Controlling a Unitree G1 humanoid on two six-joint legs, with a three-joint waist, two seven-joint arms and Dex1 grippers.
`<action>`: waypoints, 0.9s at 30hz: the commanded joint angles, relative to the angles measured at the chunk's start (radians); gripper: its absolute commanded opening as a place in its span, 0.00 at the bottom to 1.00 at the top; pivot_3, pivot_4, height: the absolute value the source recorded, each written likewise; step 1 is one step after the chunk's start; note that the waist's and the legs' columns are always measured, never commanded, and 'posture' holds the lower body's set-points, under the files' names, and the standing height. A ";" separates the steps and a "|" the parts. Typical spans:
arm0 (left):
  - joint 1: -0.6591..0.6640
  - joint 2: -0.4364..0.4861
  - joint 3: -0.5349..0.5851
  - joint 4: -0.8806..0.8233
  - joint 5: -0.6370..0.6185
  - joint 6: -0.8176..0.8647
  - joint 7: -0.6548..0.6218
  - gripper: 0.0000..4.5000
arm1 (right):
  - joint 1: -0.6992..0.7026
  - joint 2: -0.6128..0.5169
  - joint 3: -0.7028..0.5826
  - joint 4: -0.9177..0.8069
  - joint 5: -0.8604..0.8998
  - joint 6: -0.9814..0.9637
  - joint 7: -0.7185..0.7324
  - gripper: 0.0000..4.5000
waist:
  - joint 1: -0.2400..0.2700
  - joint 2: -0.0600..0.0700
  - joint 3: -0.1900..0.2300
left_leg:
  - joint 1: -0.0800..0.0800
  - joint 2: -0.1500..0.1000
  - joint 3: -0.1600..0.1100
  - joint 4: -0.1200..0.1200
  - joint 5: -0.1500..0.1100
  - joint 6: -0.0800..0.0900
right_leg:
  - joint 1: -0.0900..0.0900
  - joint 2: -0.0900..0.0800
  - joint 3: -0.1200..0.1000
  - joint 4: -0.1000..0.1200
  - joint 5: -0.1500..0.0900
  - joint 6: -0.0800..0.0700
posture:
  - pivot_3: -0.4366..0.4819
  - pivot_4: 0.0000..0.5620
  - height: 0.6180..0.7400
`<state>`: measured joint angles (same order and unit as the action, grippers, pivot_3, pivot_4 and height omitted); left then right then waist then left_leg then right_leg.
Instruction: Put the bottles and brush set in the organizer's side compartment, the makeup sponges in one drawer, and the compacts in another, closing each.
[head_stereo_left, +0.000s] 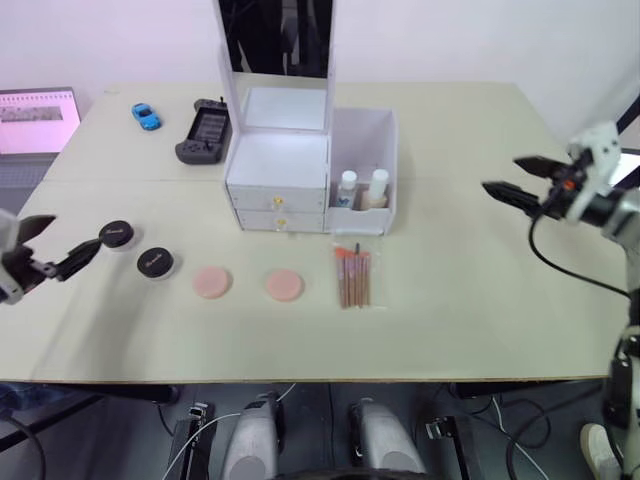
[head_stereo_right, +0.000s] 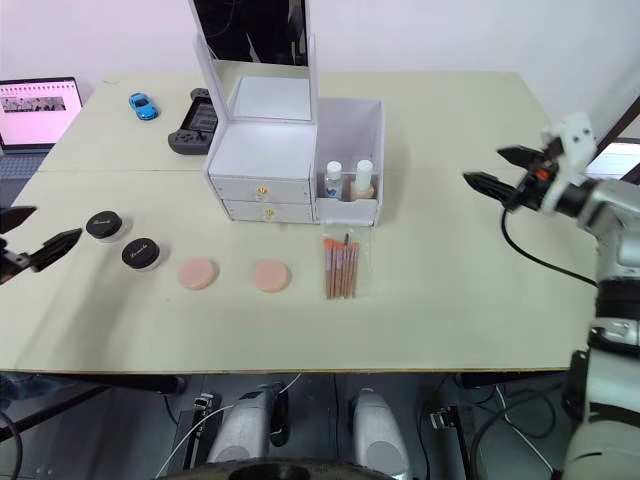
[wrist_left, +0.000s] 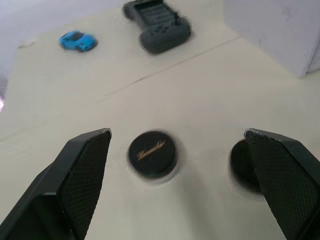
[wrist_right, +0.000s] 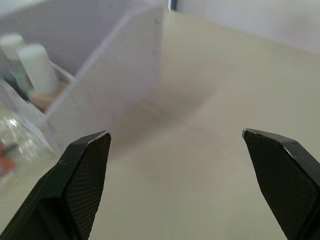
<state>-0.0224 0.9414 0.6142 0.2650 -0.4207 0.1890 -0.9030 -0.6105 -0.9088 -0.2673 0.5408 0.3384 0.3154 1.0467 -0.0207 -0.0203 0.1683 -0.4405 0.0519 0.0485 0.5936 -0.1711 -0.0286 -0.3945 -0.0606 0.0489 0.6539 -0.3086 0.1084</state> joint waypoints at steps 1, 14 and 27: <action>0.003 0.026 0.080 0.077 -0.005 -0.063 -0.012 1.00 | 0.093 -0.041 -0.072 0.013 -0.004 -0.094 -0.002 0.99 | 0.002 0.000 0.000 | 0.000 0.000 0.000 0.000 0.000 0.000 | 0.000 0.000 0.000 0.000 0.000 0.000 | 0.48 0.27 0.99; -0.013 0.003 0.119 0.081 -0.073 -0.064 -0.024 1.00 | 0.134 -0.033 -0.083 0.001 0.022 -0.132 -0.004 0.99 | 0.000 0.000 0.000 | 0.002 0.000 0.001 0.000 0.000 0.000 | 0.002 -0.001 0.000 0.000 0.000 0.000 | 0.48 0.27 0.99; -0.007 0.046 -0.109 -0.602 -0.450 0.545 -0.016 1.00 | 0.086 -0.049 -0.020 -0.448 0.182 0.292 0.036 0.99 | 0.004 0.000 0.000 | 0.002 0.000 -0.001 0.001 0.000 0.000 | 0.003 -0.001 0.000 0.001 0.000 0.000 | 0.48 0.27 0.99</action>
<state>-0.0017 0.9697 0.5303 -0.2634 -0.8321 0.6892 -0.9462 -0.5202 -0.9302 -0.2780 0.1902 0.4874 0.5797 1.0769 -0.0169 -0.0198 0.1678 -0.4381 0.0516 0.0479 0.5944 -0.1711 -0.0288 -0.3915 -0.0615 0.0491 0.6552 -0.3083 0.1088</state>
